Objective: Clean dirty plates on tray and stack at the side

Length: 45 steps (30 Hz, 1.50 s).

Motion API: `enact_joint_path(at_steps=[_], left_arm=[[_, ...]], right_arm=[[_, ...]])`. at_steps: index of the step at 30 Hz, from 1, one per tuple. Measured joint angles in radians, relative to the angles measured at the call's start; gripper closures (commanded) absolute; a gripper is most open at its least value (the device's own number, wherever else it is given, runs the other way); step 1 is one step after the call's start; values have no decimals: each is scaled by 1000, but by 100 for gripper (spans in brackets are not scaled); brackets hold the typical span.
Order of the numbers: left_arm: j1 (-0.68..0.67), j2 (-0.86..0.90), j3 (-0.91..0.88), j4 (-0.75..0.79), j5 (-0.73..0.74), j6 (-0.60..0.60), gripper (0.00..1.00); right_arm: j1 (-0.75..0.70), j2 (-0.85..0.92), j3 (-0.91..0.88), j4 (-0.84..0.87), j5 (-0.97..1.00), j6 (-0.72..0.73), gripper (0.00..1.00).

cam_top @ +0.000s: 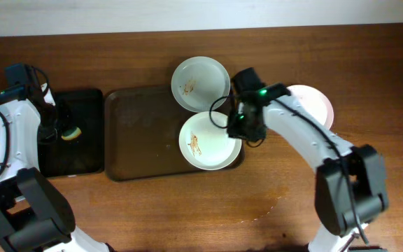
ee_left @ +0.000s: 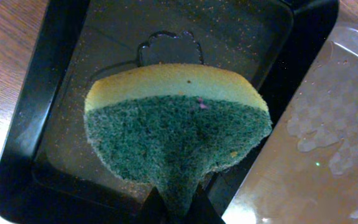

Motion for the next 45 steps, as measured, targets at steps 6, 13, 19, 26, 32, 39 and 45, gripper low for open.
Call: enact_joint_path(at_steps=[6,13,19,26,32,39,45], left_arm=[[0,0,0,0,0,0,94],[0,0,0,0,0,0,94],[0,0,0,2,0,0,94],[0,0,0,5,0,0,94],[0,0,0,7,0,0,94],[0,0,0,-1,0,0,94],[0,0,0,-1,0,0,95]], right_arm=[[46,77,-9,-101,18,89,74],[76,95,-9,-101,45,106,75],[82,149,-8,-55,-16,14,78],[208,150,85,-16,-50,-157,78],[262,150,115,71,-57,-149,67],[100,156,148,164,-20,-188,63],[144,249,150,194,-66,-186,65]])
